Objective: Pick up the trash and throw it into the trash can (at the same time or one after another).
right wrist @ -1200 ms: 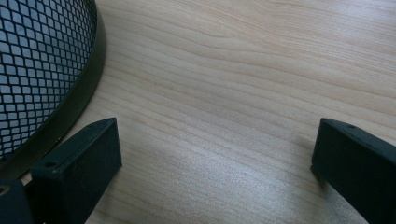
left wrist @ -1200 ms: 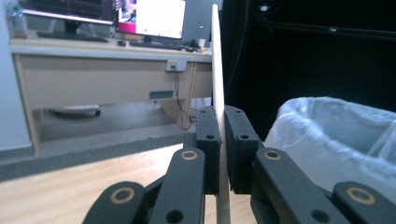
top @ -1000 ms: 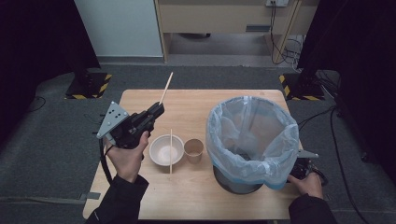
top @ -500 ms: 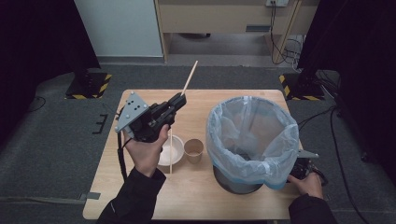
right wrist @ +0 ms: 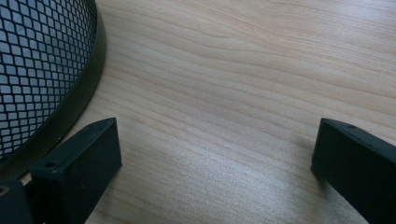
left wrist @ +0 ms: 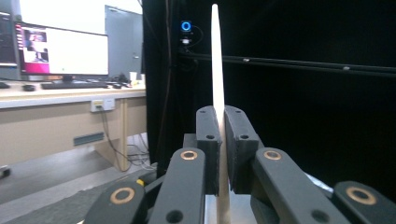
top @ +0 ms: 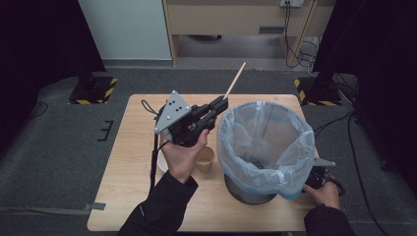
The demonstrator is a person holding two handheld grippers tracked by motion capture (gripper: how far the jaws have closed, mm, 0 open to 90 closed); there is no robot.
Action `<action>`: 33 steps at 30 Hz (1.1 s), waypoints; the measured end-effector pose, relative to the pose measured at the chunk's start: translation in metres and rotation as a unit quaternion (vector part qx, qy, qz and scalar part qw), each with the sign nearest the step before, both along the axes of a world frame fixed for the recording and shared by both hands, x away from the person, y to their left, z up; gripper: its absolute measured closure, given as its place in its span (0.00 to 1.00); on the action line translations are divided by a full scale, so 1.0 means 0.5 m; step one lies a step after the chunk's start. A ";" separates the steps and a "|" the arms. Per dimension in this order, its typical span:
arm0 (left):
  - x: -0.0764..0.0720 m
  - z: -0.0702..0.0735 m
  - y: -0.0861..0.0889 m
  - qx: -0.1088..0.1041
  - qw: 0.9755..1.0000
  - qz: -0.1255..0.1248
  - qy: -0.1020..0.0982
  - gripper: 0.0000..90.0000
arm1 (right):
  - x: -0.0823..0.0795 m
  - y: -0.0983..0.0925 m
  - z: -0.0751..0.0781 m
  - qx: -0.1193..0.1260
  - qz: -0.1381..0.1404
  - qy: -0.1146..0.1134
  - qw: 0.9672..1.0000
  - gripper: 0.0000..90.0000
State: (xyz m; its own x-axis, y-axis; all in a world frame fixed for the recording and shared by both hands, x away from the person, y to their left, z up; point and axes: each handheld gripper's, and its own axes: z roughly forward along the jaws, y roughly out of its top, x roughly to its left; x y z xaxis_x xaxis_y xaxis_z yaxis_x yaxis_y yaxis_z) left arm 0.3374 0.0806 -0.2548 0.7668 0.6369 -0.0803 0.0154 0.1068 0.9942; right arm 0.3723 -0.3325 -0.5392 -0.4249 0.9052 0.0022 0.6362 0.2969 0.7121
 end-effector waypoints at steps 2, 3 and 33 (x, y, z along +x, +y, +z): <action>0.001 0.002 -0.016 0.001 1.000 -0.006 -0.001 0.95 | 0.000 0.000 0.000 0.000 0.000 0.000 1.000 0.02; 0.001 0.003 -0.023 0.001 1.000 -0.009 -0.001 0.95 | 0.000 0.000 0.000 0.000 0.000 0.000 1.000 0.02; 0.034 -0.023 -0.151 0.031 0.996 -0.078 -0.007 0.77 | 0.000 0.000 0.000 0.000 0.000 0.000 1.000 0.02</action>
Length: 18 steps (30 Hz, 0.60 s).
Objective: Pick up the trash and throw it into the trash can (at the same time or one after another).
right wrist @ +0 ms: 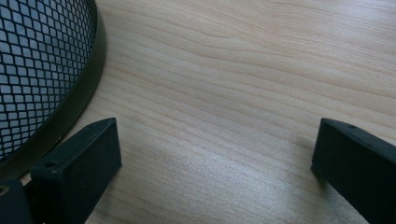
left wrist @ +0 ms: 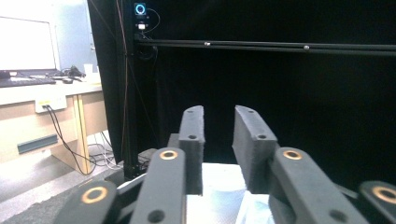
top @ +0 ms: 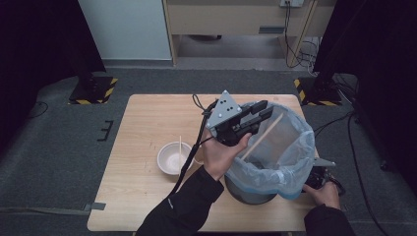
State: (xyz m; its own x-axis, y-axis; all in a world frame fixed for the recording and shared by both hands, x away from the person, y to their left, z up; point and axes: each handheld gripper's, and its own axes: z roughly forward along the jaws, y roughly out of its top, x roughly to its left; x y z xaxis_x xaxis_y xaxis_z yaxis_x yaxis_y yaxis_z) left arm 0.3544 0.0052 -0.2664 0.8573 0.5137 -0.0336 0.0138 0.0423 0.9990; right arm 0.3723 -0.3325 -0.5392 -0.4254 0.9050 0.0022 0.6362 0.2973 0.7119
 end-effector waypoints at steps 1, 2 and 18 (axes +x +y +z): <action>-0.001 0.000 0.003 -0.001 1.000 -0.002 -0.002 0.77 | 0.000 0.000 0.000 0.000 0.000 0.000 1.000 0.02; -0.002 0.000 0.005 -0.003 1.000 -0.004 -0.004 0.73 | 0.000 0.000 0.000 0.000 0.001 0.001 1.000 0.02; -0.029 -0.020 0.172 0.037 0.997 0.066 -0.010 0.33 | 0.000 0.000 0.000 0.000 0.002 0.001 1.000 0.02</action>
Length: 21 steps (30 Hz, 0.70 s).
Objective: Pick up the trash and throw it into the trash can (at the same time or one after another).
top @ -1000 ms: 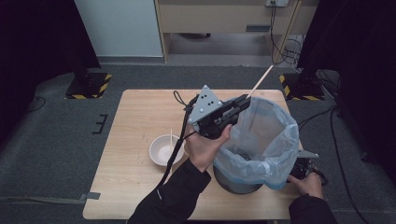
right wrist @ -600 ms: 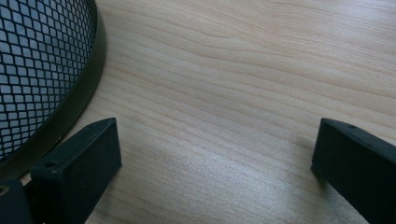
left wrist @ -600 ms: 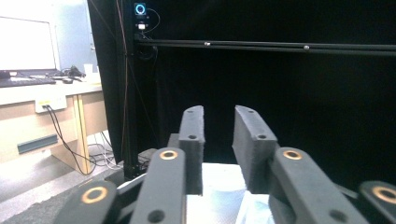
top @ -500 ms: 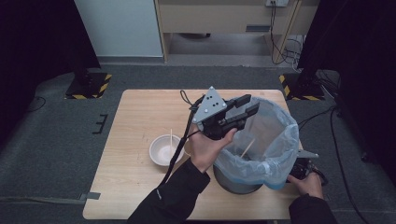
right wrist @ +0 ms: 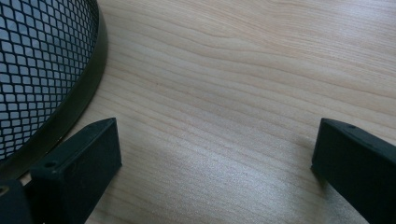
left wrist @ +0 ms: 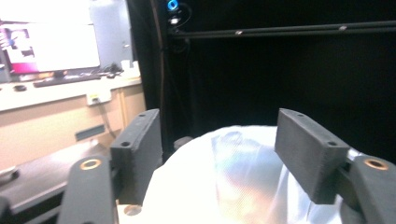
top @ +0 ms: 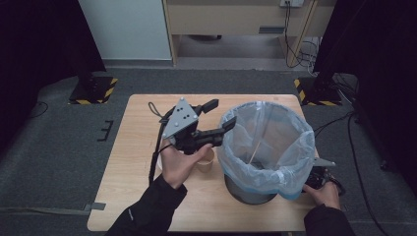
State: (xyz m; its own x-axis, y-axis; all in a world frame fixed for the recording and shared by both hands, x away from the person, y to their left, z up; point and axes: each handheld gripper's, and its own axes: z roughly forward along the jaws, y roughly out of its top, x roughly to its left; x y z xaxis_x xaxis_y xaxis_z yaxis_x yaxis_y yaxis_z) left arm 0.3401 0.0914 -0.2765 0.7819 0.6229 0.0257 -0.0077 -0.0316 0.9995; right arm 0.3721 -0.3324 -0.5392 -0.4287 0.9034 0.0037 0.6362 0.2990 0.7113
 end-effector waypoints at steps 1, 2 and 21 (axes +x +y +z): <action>-0.003 -0.015 0.021 0.002 1.000 0.010 0.008 0.32 | 0.000 0.000 0.000 0.000 0.000 0.000 1.000 0.02; -0.004 -0.024 0.031 0.004 1.000 0.014 0.013 0.32 | 0.000 0.000 0.000 0.000 0.000 0.000 1.000 0.02; 0.052 -0.277 0.165 0.085 0.974 0.116 0.173 0.28 | 0.000 0.000 0.000 -0.001 0.001 0.000 1.000 0.02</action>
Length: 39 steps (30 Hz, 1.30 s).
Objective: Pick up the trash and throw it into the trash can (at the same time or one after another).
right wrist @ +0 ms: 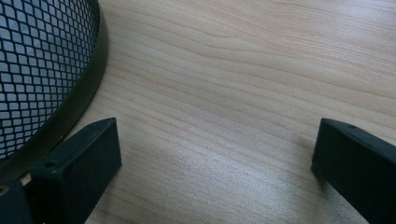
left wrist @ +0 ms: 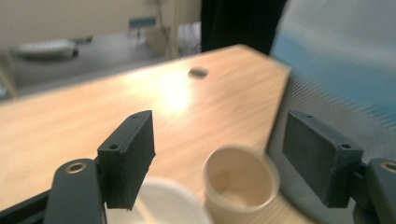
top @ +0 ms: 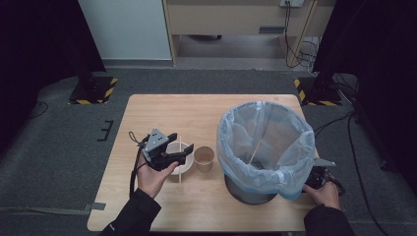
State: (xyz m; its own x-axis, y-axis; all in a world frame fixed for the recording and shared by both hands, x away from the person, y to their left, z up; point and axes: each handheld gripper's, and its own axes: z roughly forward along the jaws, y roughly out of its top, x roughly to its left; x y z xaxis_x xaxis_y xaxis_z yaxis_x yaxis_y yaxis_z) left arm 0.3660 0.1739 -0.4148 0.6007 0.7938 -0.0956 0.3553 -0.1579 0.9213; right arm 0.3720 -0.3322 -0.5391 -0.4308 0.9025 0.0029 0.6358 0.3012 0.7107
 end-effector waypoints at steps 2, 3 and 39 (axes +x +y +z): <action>0.012 -0.027 0.007 0.017 1.000 0.009 0.016 0.27 | 0.000 0.000 0.000 0.000 0.001 0.000 1.000 0.02; 0.012 -0.027 0.007 0.017 1.000 0.009 0.016 0.27 | 0.000 0.000 0.000 0.000 0.001 0.000 1.000 0.02; 0.076 -0.162 0.022 0.074 0.980 0.070 0.169 0.74 | 0.000 0.001 0.000 0.001 0.010 0.001 1.000 0.02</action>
